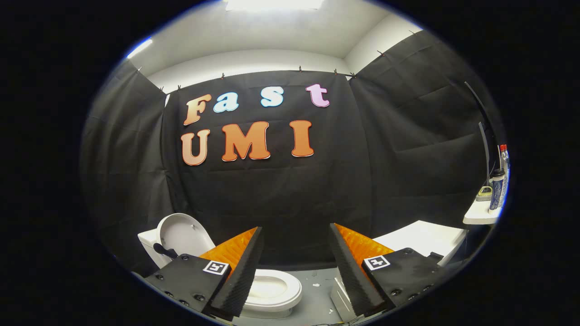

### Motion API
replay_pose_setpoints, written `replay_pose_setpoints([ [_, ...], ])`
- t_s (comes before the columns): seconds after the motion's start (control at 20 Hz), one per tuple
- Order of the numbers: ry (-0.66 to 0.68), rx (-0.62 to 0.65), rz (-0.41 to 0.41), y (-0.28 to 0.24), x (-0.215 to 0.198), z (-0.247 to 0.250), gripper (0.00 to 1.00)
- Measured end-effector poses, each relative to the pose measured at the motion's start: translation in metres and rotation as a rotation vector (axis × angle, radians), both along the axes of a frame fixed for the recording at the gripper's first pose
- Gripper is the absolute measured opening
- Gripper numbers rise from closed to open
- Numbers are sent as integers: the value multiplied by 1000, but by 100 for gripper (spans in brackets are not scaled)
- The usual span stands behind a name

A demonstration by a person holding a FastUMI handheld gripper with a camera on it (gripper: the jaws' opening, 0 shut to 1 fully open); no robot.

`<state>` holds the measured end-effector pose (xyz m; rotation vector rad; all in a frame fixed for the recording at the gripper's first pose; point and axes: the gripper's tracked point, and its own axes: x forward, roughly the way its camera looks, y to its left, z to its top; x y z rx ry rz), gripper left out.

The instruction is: Open the toilet lid.

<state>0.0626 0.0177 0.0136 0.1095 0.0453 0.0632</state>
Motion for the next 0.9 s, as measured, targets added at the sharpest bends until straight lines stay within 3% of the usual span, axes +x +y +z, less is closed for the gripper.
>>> replay_pose_setpoints([
  [0.9,8,8,-5,0,3,-3,93],
])
